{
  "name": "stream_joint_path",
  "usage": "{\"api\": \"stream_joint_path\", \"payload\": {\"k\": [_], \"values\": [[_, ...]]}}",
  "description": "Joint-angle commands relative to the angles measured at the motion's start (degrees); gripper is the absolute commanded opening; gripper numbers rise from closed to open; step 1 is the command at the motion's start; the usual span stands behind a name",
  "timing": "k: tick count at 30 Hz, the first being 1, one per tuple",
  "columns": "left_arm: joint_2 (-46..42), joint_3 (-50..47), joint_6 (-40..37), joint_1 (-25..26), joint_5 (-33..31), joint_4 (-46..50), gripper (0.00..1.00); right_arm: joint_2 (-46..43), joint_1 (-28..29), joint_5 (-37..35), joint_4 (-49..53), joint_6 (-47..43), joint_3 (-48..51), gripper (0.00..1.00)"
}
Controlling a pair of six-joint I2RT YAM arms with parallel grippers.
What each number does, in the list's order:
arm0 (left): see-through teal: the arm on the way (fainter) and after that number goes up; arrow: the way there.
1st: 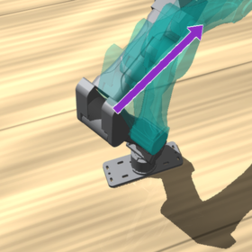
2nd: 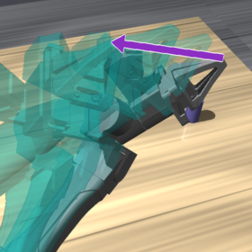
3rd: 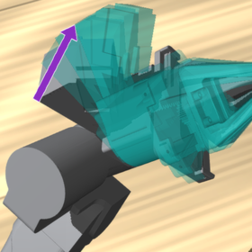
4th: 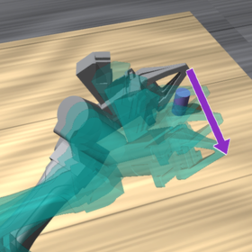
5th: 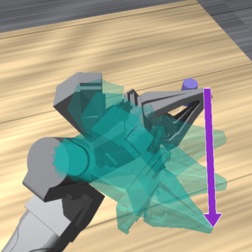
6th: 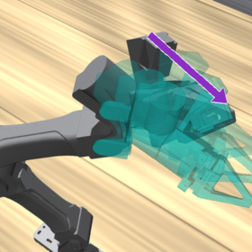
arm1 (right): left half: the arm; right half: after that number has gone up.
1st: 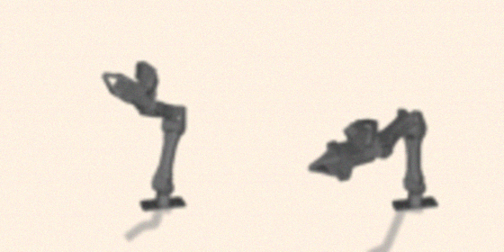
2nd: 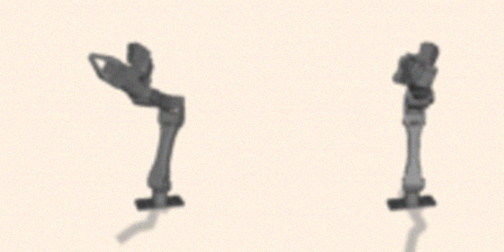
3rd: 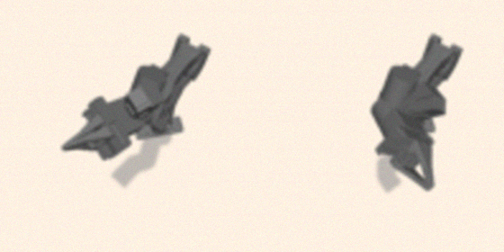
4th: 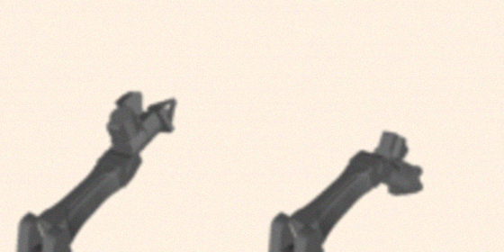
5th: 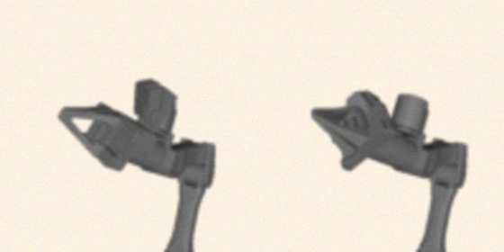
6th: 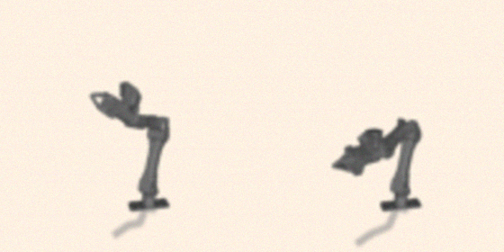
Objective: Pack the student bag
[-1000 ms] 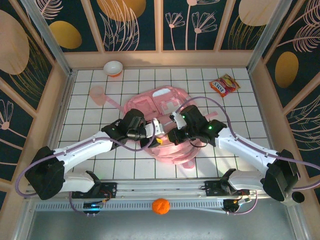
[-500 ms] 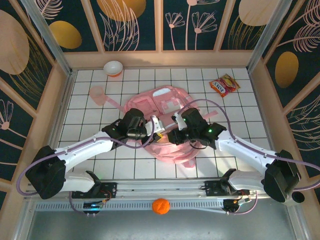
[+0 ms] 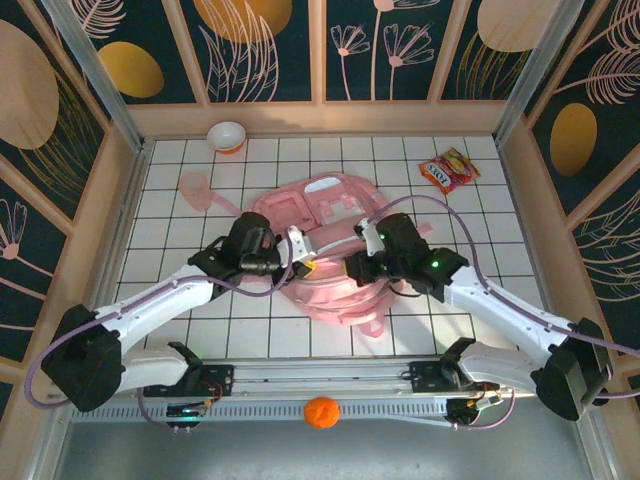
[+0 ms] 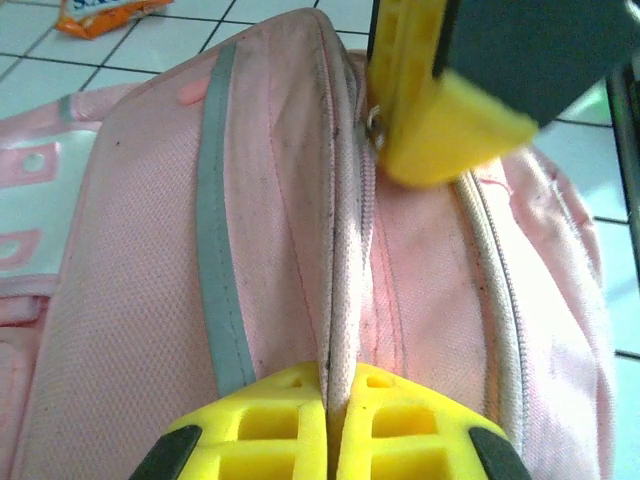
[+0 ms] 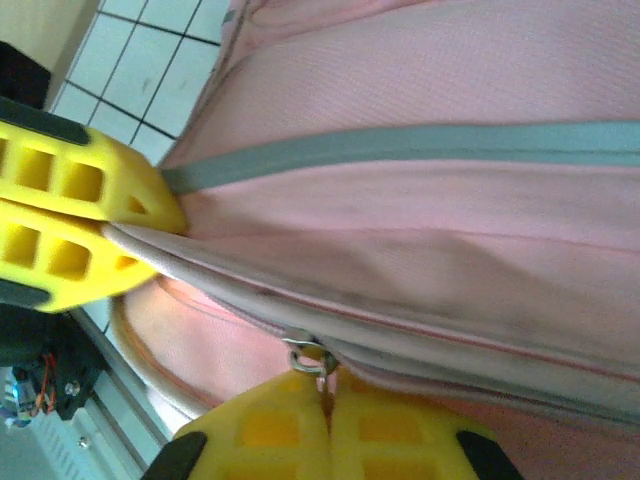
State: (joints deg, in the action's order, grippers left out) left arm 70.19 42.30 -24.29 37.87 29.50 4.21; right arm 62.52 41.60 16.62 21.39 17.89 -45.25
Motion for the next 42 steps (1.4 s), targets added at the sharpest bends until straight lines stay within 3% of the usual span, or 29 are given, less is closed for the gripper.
{"api": "stream_joint_path", "payload": {"k": [1, 5, 9, 11, 16, 24, 26, 28, 35, 37, 42], "values": [[-2.42, -0.98, -7.45, -3.69, -2.62, 7.76, 0.00, -1.04, -2.45, -2.28, 6.61, -0.81, -0.80, 0.00], [-2.86, -1.30, -9.37, -4.92, -4.68, 9.68, 0.00, 0.21, -0.71, 0.31, 2.65, 0.58, -1.01, 0.00], [-1.97, 3.04, -6.47, -4.80, -0.21, 10.91, 0.49, 2.18, 2.28, 1.43, -0.33, 1.78, -2.56, 0.00], [-1.40, 5.19, -3.94, -2.99, 1.18, 9.52, 0.58, 3.32, 3.11, 1.27, -0.47, 1.96, -3.32, 0.00], [2.63, 8.29, -0.85, 3.81, -0.23, 6.25, 0.64, 4.73, 4.35, 1.38, -1.06, 2.49, -4.04, 0.00], [9.48, 9.80, 0.00, 6.21, -3.19, 3.70, 0.67, 4.52, 4.63, 0.83, -0.64, 2.50, -4.49, 0.00], [10.50, 10.16, -0.85, 6.21, -4.54, 3.87, 0.66, 4.45, 4.63, 0.91, -0.95, 2.59, -4.40, 0.00], [11.15, 10.13, -1.34, 6.19, -5.16, 3.54, 0.58, 4.58, 4.56, 1.21, -1.11, 2.79, -4.47, 0.00], [9.85, 7.61, -2.79, 6.26, -5.27, 2.08, 0.21, 4.56, 4.37, 1.86, -0.30, 3.42, -4.43, 0.00], [9.13, 6.87, -4.80, 6.09, -6.18, 2.77, 0.02, 4.04, 4.06, 1.20, -0.16, 3.80, -4.14, 0.00], [6.72, 5.40, -8.79, 3.87, -4.05, 6.51, 0.00, 2.41, 0.80, 2.01, 2.33, 2.69, -3.96, 0.00]]}}
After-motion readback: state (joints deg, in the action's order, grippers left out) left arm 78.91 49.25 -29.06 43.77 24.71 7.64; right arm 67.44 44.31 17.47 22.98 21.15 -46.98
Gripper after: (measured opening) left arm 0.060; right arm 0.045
